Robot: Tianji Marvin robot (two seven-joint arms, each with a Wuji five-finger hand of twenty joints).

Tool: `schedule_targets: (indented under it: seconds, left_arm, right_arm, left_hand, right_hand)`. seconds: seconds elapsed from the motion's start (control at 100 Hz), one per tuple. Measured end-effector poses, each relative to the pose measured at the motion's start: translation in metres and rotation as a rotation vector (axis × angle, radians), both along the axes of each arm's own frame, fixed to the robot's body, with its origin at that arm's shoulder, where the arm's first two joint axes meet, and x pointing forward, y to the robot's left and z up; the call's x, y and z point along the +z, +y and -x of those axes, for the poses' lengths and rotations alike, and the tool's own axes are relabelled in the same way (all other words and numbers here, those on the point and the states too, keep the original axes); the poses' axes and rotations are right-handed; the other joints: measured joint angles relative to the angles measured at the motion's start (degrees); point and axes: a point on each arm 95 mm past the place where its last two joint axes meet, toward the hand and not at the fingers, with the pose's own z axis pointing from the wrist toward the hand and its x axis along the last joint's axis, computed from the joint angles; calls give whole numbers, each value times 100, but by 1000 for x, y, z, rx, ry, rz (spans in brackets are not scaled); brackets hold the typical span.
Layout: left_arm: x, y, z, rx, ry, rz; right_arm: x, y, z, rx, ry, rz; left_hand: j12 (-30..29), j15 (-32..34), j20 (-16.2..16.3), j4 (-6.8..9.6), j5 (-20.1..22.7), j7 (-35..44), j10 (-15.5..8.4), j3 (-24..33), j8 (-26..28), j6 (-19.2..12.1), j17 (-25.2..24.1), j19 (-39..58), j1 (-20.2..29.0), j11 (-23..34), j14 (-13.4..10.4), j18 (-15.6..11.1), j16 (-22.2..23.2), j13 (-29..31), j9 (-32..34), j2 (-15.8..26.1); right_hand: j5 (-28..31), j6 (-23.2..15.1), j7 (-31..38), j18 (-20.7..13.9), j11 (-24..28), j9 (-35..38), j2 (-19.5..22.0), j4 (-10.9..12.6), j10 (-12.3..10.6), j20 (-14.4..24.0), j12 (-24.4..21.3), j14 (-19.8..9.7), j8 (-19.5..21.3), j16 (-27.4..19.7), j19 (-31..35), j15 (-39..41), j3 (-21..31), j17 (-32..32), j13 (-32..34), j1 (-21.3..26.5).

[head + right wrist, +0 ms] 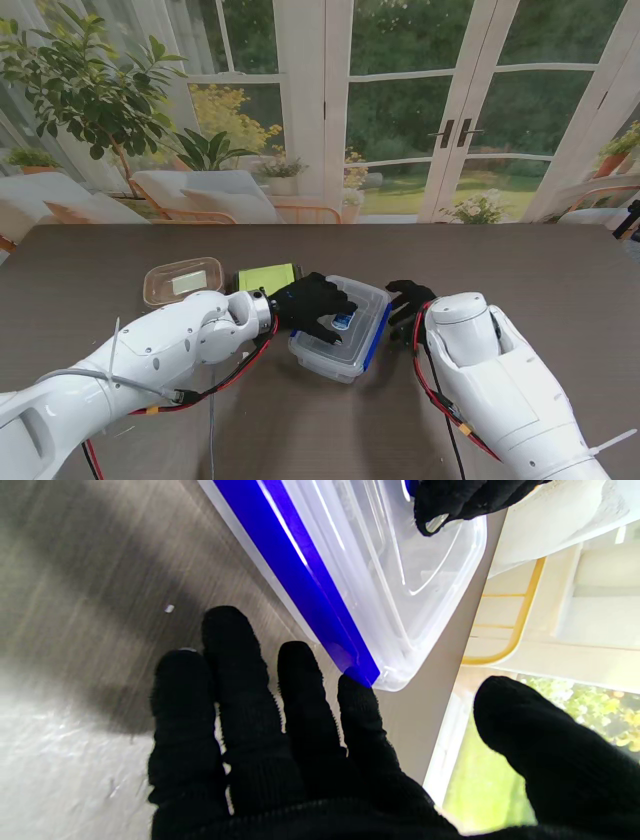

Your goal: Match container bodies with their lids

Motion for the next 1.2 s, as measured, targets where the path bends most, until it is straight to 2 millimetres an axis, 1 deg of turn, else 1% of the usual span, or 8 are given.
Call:
schedule_targets:
  seconds: [0.24,0.42,0.52,0.67,0.8,0.91,1.0,1.2]
  left_arm:
    - [-2,0,0,-1,-7,6]
    - [-2,0,-1,-2,-8,5]
    - [-2,0,-1,-2,-8,5]
    - [-2,0,-1,-1,-8,5]
    - [-2,0,-1,-1,-9,7]
    - [-2,0,-1,1,-9,9]
    - [-3,0,-1,1,-8,9]
    - [-2,0,-1,3,-8,11]
  right_arm:
    - [3,5,6,-5,8,5]
    - [5,9,12,-9,-3,2]
    - [5,11,15,-11,-7,-4]
    - [6,13,20,-14,-10,-24]
    - [7,14,23,-18,-14,-30]
    - [7,16,26,-25,-24,-36]
    - [6,17,29,-29,-32,-43]
    - [7,20,34,-42,-51,-46]
  left_hand:
    - [0,-1,6,-1,0,0,0,-19,15,0,-1,-1,-2,0,0,-1,0,-2,0,85]
    - [0,-1,8,-2,0,0,0,-19,18,0,-1,-1,-2,0,0,-4,6,-2,0,103]
    - [0,-1,9,-2,0,0,0,-19,19,0,-1,-1,-2,0,0,-6,6,-2,0,104]
    - [0,-1,9,-2,0,0,0,-19,28,0,-1,-1,-2,0,0,-8,6,-3,-2,105]
    - [0,-1,10,-2,0,0,0,-19,33,0,-1,-1,-2,0,0,-9,6,-4,-3,105]
    - [0,-1,10,-2,1,0,0,-19,38,0,-1,-1,-2,0,0,-10,6,-4,-3,105]
    - [0,-1,10,-2,8,0,0,-19,38,0,-1,-1,-2,0,0,-10,6,-7,-6,140]
    - [0,-1,10,-2,55,-38,0,-15,35,11,-1,-1,54,0,0,-13,6,-7,-8,156]
  right_hand:
    - [-526,36,-1,0,293,-387,0,0,-52,0,132,-7,-45,117,128,232,-2,0,-25,0]
    - [-778,151,-236,0,591,-613,0,0,-63,0,314,-29,-214,209,234,532,-8,-21,-131,0]
    - [-1039,176,-294,0,797,-695,1,0,-71,0,429,-56,-241,273,238,620,-8,-47,-131,0]
    - [-1282,221,-449,-14,878,-938,2,0,-73,0,537,-69,-459,323,239,709,-9,-77,-192,1]
    - [-1416,225,-462,-114,949,-1167,2,0,-54,0,632,-96,-489,330,239,798,-9,-88,-478,1]
    - [-1476,234,-526,-203,1095,-1260,3,0,-17,0,712,-134,-544,347,239,898,-9,-89,-543,2]
    - [-1668,262,-526,-259,1227,-1395,3,0,63,0,792,-192,-544,391,239,971,-5,-91,-775,96]
    - [-1755,264,-528,-303,1401,-1395,3,0,104,0,951,-194,-550,392,239,998,-4,-91,-800,103]
